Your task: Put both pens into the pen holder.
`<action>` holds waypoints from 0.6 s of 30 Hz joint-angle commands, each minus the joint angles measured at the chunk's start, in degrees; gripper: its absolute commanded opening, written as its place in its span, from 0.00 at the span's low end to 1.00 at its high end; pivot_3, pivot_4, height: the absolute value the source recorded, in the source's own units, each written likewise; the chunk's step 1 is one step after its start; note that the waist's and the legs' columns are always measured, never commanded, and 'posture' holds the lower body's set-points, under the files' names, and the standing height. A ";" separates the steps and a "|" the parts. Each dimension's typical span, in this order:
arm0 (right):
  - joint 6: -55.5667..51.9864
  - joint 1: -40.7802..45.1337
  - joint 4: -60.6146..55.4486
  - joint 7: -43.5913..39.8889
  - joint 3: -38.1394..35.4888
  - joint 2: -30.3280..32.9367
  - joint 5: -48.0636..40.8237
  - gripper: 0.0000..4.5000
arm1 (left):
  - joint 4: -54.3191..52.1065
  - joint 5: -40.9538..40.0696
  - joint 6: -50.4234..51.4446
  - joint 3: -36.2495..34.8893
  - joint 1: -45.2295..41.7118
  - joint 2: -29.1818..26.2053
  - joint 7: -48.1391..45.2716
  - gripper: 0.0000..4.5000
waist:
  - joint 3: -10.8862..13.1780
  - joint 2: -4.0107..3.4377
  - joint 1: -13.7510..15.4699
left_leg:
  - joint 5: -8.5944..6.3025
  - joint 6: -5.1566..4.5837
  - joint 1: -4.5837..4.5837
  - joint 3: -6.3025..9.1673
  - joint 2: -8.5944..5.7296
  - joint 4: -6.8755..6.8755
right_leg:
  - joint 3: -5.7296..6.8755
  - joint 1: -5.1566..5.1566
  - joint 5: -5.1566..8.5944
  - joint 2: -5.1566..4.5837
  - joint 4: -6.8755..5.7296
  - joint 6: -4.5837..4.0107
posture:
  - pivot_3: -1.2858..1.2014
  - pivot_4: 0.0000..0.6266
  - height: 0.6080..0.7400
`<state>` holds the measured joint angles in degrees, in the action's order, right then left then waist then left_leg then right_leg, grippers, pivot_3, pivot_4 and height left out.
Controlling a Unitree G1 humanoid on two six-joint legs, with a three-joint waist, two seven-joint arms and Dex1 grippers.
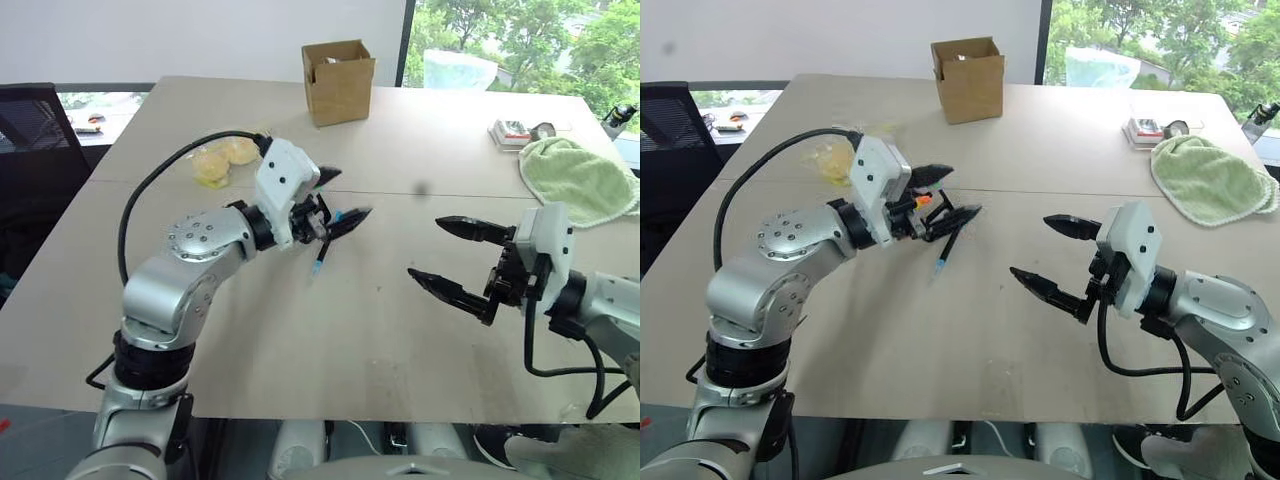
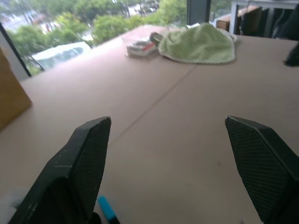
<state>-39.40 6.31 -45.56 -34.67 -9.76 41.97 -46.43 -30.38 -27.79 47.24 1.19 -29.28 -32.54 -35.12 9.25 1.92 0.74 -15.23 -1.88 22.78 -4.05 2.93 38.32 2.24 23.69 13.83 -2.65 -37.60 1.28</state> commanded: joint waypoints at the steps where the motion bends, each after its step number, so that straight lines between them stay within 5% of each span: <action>1: 0.99 -0.68 -3.22 1.70 -1.53 -0.19 -0.65 1.00 | -4.02 -2.59 15.78 1.54 -0.13 -0.17 6.04 0.90 | 0.00 0.00 -0.01 | 0.00 0.00 -0.01 0.02 0.00 0.00 | 0.01 0.00 0.03 0.00 -0.04 0.04 | 0.52 0.24 1.00; 8: 0.70 -2.68 -3.99 2.43 -2.54 0.66 -1.68 1.00 | -7.62 1.58 32.60 4.71 -0.68 1.45 18.02 0.90 | 0.00 0.02 0.04 | -0.01 -0.01 -0.02 0.04 -0.08 0.04 | -0.02 -0.03 0.02 -0.03 -0.06 0.04 | 0.52 0.24 1.00; 18: 0.65 -2.50 -3.93 3.21 -1.11 0.53 -1.38 1.00 | 4.30 5.45 44.12 2.60 -4.54 13.01 24.67 0.90 | 0.01 0.03 0.00 | -0.01 -0.02 -0.01 0.10 -0.25 0.04 | -0.01 -0.03 -0.06 -0.04 -0.08 -0.11 | 0.52 0.24 1.00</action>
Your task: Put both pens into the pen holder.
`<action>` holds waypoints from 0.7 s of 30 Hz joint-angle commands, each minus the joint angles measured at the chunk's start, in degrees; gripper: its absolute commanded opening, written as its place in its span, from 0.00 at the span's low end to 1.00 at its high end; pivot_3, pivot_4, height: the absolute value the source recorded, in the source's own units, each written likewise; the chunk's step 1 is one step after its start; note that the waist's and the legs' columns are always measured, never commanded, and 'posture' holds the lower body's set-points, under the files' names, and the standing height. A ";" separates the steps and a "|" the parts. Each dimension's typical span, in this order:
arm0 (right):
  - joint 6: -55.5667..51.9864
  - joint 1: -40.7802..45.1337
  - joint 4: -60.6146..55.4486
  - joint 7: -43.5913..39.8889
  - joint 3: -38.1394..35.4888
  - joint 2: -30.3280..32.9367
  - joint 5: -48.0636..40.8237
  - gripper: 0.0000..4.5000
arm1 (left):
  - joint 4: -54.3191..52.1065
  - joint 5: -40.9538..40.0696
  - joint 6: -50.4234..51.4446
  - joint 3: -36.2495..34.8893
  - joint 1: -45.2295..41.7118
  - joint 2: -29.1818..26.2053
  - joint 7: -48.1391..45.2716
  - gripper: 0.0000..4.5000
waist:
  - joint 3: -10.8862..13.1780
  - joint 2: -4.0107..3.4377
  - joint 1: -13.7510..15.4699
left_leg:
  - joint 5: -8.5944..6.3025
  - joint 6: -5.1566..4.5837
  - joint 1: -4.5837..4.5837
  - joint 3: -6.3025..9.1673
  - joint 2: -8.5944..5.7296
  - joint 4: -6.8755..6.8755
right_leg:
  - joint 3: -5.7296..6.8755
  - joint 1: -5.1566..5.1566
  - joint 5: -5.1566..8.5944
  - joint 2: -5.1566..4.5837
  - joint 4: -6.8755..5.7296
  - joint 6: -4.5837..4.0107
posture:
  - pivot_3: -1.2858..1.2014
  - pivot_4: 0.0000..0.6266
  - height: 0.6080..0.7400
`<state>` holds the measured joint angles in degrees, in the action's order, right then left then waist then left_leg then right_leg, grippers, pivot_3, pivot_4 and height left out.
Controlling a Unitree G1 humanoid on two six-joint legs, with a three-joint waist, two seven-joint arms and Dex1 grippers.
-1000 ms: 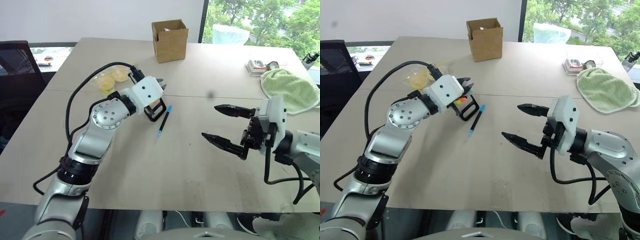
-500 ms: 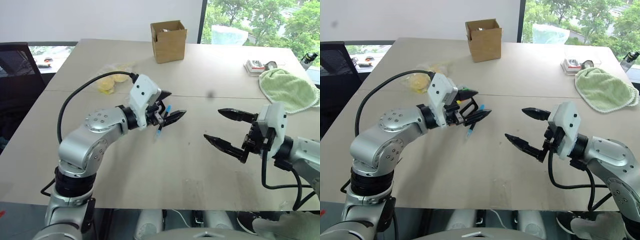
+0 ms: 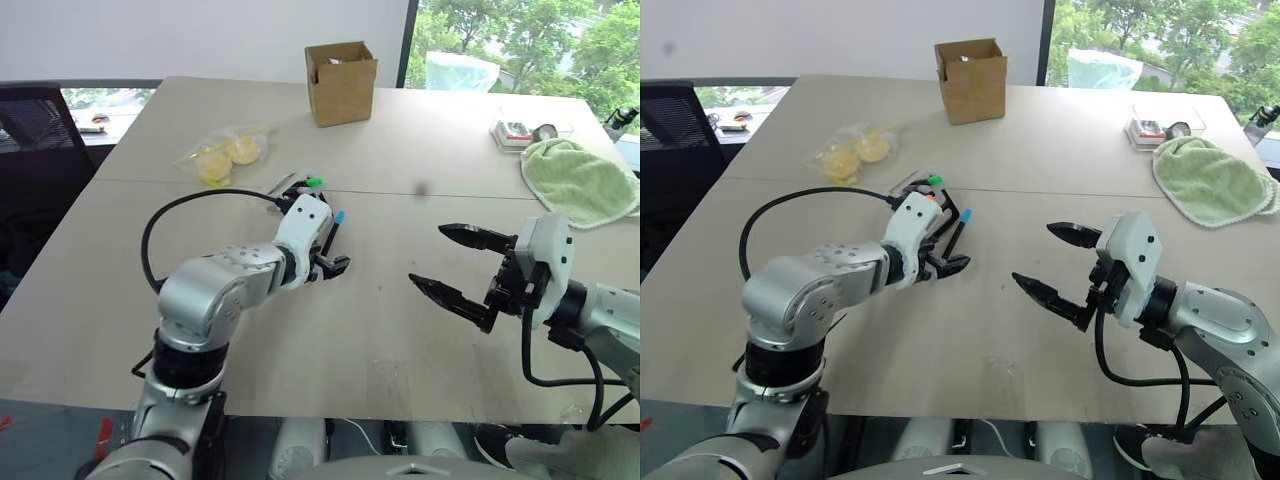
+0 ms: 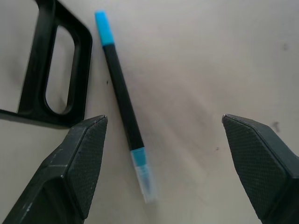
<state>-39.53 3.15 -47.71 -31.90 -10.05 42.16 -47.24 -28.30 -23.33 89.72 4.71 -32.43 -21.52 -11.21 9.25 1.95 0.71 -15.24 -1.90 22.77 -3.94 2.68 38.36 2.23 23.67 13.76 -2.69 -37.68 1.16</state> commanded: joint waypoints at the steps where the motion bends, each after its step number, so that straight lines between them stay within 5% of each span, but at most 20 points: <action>1: 0.76 0.65 -1.86 0.42 -0.91 0.51 -0.46 1.00 | 3.87 1.27 2.10 -0.91 -1.51 2.81 0.88 0.85 | 0.00 0.00 0.05 | 0.00 0.00 0.00 0.01 0.00 0.00 | 0.01 0.00 0.00 0.00 0.00 -0.01 | 0.52 0.24 1.00; 3: 0.61 0.49 -2.16 0.59 -1.49 0.76 -0.76 1.00 | 6.29 2.58 1.02 0.72 -1.51 2.53 1.42 0.72 | 0.00 0.00 0.08 | 0.00 0.00 0.00 0.01 0.00 0.00 | 0.01 0.00 -0.01 0.00 0.00 -0.02 | 0.52 0.24 1.00; 10: 0.06 -3.98 -4.78 0.76 -3.87 1.66 -3.16 1.00 | 3.74 0.41 -5.35 2.75 0.45 -4.05 -5.41 0.01 | -0.03 -0.02 0.08 | 0.00 0.00 0.00 0.02 0.06 -0.01 | 0.01 0.00 -0.01 -0.05 -0.02 -0.03 | 0.52 0.24 1.00; 17: 2.49 -16.38 -6.03 -10.16 -8.53 9.99 -0.02 1.00 | -2.27 -6.39 -24.06 -0.28 8.81 -25.13 -30.08 0.01 | -0.02 -0.04 0.10 | 0.00 0.01 0.02 -0.01 0.11 -0.05 | 0.01 0.05 0.01 -0.10 0.03 -0.06 | 0.52 0.24 1.00; 21: 6.02 -19.28 -3.80 -15.42 -9.81 11.87 3.47 1.00 | 1.03 -1.99 -43.45 0.55 14.99 -34.24 -42.44 0.01 | -0.02 -0.04 0.14 | -0.02 -0.01 -0.04 -0.08 0.11 -0.04 | -0.03 0.04 0.13 -0.12 0.09 -0.25 | 0.52 0.24 1.00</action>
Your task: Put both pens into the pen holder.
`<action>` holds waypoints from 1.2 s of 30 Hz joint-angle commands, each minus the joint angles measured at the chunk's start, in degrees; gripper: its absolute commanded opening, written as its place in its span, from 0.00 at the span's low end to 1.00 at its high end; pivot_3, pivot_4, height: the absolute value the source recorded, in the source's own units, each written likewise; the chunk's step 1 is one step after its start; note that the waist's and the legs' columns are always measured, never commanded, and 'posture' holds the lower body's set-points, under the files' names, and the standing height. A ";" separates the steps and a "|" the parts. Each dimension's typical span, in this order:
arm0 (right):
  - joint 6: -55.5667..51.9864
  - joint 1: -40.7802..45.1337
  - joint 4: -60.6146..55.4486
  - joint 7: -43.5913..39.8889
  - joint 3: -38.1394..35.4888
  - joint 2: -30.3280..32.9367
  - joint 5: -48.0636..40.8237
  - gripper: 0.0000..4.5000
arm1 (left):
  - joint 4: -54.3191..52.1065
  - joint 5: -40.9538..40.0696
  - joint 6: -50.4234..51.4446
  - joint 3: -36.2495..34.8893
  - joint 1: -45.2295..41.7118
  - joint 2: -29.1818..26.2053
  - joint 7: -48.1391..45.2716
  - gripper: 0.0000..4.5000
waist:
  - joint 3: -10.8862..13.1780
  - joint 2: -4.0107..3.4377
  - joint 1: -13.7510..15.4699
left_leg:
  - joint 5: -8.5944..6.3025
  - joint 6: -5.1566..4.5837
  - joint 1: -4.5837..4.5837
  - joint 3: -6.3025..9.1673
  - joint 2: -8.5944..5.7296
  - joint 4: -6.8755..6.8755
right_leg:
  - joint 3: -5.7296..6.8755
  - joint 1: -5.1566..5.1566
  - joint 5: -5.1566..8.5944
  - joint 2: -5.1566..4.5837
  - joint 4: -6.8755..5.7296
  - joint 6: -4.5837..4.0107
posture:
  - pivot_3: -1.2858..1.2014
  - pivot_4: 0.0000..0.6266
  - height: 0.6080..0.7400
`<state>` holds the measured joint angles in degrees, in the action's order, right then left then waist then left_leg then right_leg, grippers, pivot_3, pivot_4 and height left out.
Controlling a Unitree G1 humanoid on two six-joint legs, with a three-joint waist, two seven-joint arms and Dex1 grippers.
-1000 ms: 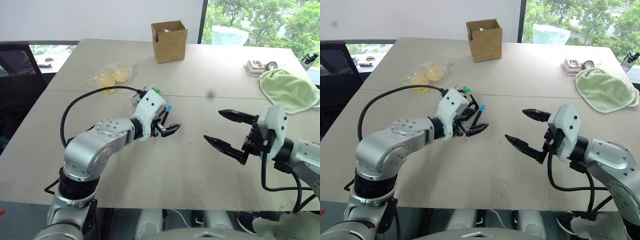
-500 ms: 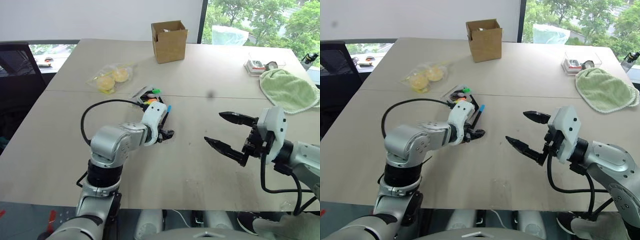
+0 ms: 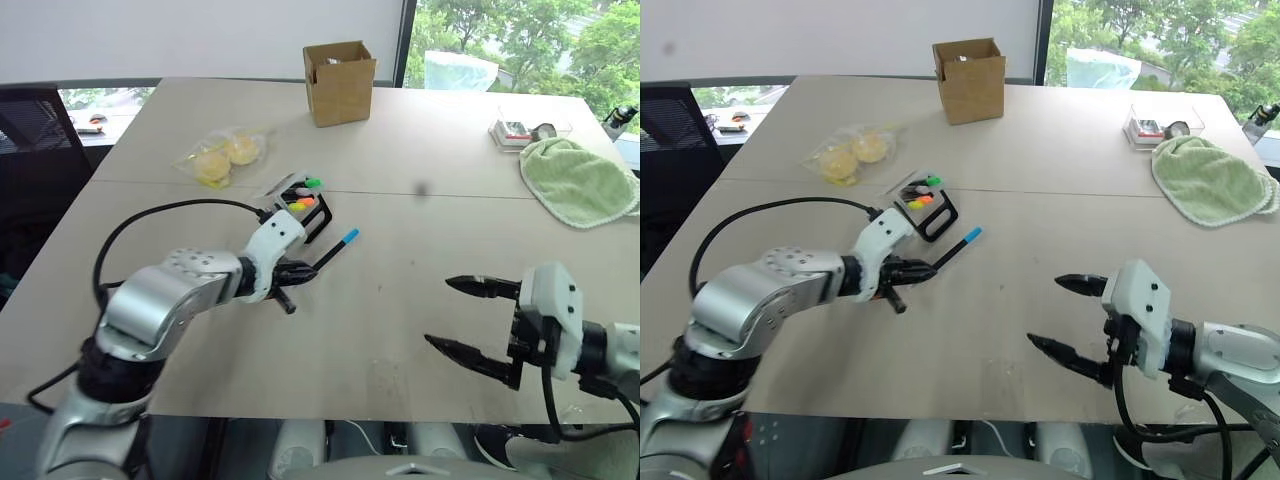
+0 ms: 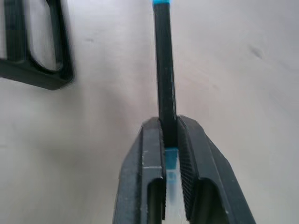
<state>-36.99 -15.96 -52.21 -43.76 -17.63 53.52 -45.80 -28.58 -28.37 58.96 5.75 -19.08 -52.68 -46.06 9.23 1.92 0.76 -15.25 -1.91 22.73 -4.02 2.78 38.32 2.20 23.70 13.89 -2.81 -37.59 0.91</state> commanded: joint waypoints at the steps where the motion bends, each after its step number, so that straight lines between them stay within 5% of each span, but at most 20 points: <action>1: 4.20 0.10 1.05 -4.27 -2.16 0.42 2.10 1.00 | 3.78 2.49 -13.20 0.00 1.94 -3.94 -9.81 0.01 | 0.00 -0.01 0.20 | 0.00 -0.01 0.00 -0.01 -0.01 0.00 | 0.02 0.00 0.01 -0.03 0.00 -0.01 | 0.52 0.24 1.00; 2: 4.76 0.42 1.31 -4.82 -2.06 0.26 2.15 1.00 | 5.77 2.30 -14.10 0.29 2.19 -4.38 -11.64 0.01 | 0.00 -0.01 0.39 | 0.00 -0.01 0.00 -0.01 -0.02 0.03 | 0.02 0.00 0.01 -0.05 -0.01 -0.02 | 0.52 0.24 1.00; 3: 5.08 0.75 1.52 -5.18 -1.92 0.10 2.17 1.00 | 7.47 2.90 -15.26 0.78 2.27 -4.78 -12.84 0.19 | 0.00 -0.01 0.44 | 0.01 -0.03 0.01 0.01 -0.04 0.05 | 0.05 -0.01 0.09 -0.06 -0.01 0.11 | 0.52 0.24 1.00; 8: 6.30 0.68 1.91 -4.49 -0.30 -1.62 4.03 1.00 | 7.55 8.11 -19.67 3.99 -0.71 -4.60 -13.24 0.65 | 0.00 0.02 0.49 | 0.00 -0.05 0.05 0.00 -0.03 0.07 | 0.03 -0.01 0.11 -0.06 0.00 0.16 | 0.52 0.24 1.00; 16: 7.36 0.48 1.61 -1.75 1.96 -4.90 7.18 1.00 | 8.76 18.76 -3.29 22.07 -18.87 0.76 -10.00 0.65 | 0.00 0.05 1.24 | -0.02 -0.08 0.14 0.01 -0.34 0.09 | 0.02 0.00 0.03 0.06 0.01 0.45 | 0.52 0.24 1.00; 23: 6.40 1.16 -0.23 1.50 3.95 -5.99 8.92 1.00 | 15.21 24.18 -4.30 33.61 -25.24 3.91 -14.75 0.65 | -0.01 0.05 0.50 | -0.02 -0.08 0.11 0.08 -0.36 0.09 | -0.02 0.01 0.03 0.09 -0.05 0.45 | 0.52 0.24 1.00; 26: 5.80 0.91 -1.02 3.75 4.02 -6.76 9.47 1.00 | 17.87 26.47 -5.35 35.19 -25.36 4.81 -14.50 0.47 | -0.13 0.00 0.42 | -0.02 -0.08 0.02 0.08 -0.37 0.09 | -0.05 -0.04 0.04 0.08 -0.08 0.47 | 0.52 0.24 1.00; 31: 4.58 0.34 -2.34 5.99 4.45 -7.35 9.59 1.00 | 16.31 25.98 -4.63 33.31 -24.20 5.02 -15.23 0.01 | -0.24 -0.03 0.32 | -0.01 -0.10 -0.06 0.12 -0.41 0.16 | -0.10 -0.14 0.06 0.06 -0.15 0.50 | 0.52 0.24 1.00; 34: 4.01 0.46 -2.25 6.60 4.87 -7.32 9.57 1.00 | 14.80 23.73 -5.56 29.26 -22.81 6.02 -15.21 0.01 | -0.28 -0.07 0.08 | 0.00 -0.11 -0.11 0.10 -0.38 0.21 | -0.18 -0.14 0.06 0.06 -0.24 0.50 | 0.52 0.24 1.00; 36: 3.37 1.19 -1.63 6.95 4.87 -7.42 8.75 1.00 | 13.26 16.49 -10.17 18.93 -21.06 11.31 -14.83 0.01 | -0.28 -0.10 0.09 | 0.00 -0.11 -0.10 0.09 -0.37 0.21 | -0.20 -0.13 0.06 0.07 -0.24 0.50 | 0.52 0.24 1.00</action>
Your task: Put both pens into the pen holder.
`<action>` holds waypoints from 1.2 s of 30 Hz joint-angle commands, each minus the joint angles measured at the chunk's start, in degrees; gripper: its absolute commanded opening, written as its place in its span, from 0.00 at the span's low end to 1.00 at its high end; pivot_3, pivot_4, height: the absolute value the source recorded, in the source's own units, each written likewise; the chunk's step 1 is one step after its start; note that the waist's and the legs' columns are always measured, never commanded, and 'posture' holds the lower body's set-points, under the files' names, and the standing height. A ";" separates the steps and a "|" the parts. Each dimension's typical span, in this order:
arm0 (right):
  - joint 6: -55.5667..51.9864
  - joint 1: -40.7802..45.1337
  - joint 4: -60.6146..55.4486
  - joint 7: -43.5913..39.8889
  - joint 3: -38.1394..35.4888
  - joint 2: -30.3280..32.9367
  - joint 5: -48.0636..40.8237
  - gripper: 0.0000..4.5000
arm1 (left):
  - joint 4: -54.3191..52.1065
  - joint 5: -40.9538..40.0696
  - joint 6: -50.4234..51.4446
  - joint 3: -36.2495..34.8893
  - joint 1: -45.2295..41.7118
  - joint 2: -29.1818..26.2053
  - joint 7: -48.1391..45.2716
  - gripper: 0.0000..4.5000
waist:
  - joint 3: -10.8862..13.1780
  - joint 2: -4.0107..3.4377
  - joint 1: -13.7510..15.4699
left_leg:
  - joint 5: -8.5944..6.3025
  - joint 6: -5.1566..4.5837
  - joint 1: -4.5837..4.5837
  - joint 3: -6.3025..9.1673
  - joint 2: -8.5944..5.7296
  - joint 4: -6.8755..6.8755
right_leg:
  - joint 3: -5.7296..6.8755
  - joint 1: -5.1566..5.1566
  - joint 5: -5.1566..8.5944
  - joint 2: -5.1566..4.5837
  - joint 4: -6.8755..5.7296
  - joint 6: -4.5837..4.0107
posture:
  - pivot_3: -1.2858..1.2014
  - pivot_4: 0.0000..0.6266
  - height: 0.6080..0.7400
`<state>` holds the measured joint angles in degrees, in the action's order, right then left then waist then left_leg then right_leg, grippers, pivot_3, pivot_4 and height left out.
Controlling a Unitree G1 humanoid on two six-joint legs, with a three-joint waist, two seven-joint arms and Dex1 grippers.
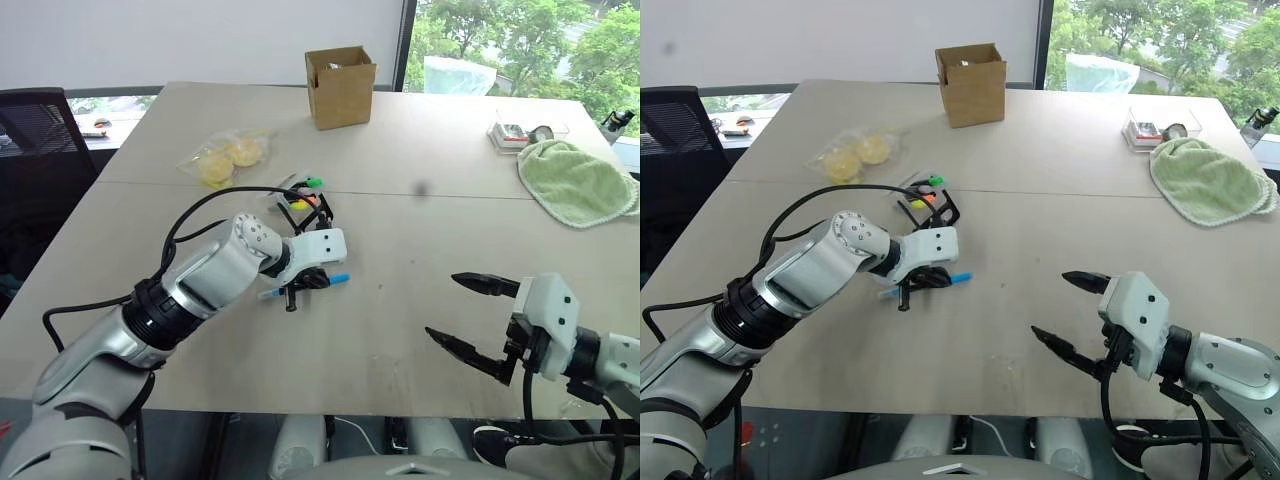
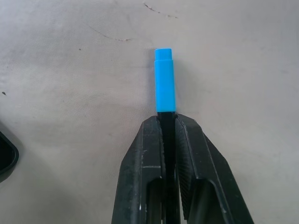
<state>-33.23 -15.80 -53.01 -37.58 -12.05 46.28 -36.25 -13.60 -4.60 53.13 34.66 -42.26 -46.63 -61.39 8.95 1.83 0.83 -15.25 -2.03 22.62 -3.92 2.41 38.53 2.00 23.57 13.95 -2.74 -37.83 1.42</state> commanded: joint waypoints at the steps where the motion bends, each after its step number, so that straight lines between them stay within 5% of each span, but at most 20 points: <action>1: -0.61 1.46 -0.55 0.88 -0.81 -0.37 -1.40 1.00 | -2.38 -12.31 -4.72 -15.85 2.40 8.57 0.02 0.01 | 0.02 0.00 0.13 | 0.00 0.00 0.03 0.00 0.10 0.01 | 0.00 0.01 -0.01 -0.01 -0.01 0.00 | 0.52 0.24 1.00; 5: -1.03 3.79 0.13 0.59 -0.73 -0.72 -3.45 1.00 | -3.12 -28.86 7.62 -37.01 -2.33 22.60 8.98 0.01 | 0.12 0.16 0.54 | 0.00 0.00 0.45 0.32 0.18 0.36 | 0.28 0.05 -0.03 -0.02 0.05 0.00 | 0.52 0.24 1.00; 7: -1.13 5.63 1.07 0.10 -0.48 -1.43 -5.76 1.00 | -4.14 -30.89 7.34 -41.90 -4.22 27.16 14.80 0.01 | 0.13 0.17 0.18 | -0.02 -0.03 0.54 0.42 0.15 0.51 | 0.34 0.03 -0.01 -0.01 0.05 0.05 | 0.52 0.24 1.00; 10: -1.74 8.11 1.94 -0.03 0.00 -1.35 -6.91 1.00 | -5.48 -26.32 -3.88 -41.05 -4.20 28.68 17.87 0.01 | 0.12 0.15 -0.18 | -0.03 -0.03 0.30 0.67 -0.17 0.37 | 0.02 -0.05 -0.04 0.03 0.03 0.02 | 0.52 0.24 1.00; 14: -2.50 11.47 3.32 -0.10 1.19 -1.25 -7.99 1.00 | -0.21 -1.86 -47.04 -29.86 1.01 23.22 19.21 0.01 | 0.12 0.14 -0.10 | -0.02 -0.01 0.11 0.96 -0.32 0.18 | -0.21 -0.06 -0.14 0.11 0.02 -0.14 | 0.52 0.24 1.00; 21: -2.98 12.87 4.05 -1.17 1.20 -0.51 -8.88 1.00 | 16.06 3.48 -73.51 -29.22 4.23 20.19 18.58 0.01 | 0.12 0.14 0.24 | -0.03 -0.03 0.20 0.97 -0.31 0.12 | -0.11 -0.05 -0.15 0.05 0.12 -0.16 | 0.52 0.24 1.00; 36: -0.59 10.40 2.68 -2.29 -2.07 -0.55 -9.61 1.00 | 25.97 7.36 -84.49 -29.19 5.90 17.75 21.43 0.01 | 0.12 0.14 0.00 | -0.04 -0.03 0.22 1.03 -0.29 0.12 | 0.02 -0.05 -0.18 0.06 0.09 -0.08 | 0.52 0.24 1.00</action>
<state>-35.45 -5.86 -48.46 -39.56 -12.19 45.80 -44.63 12.35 2.69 -29.62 6.75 -36.61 -28.14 -40.88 9.07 1.97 0.84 -15.29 -2.06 22.84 -2.90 2.13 38.65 2.03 23.51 13.76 -2.68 -37.75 1.34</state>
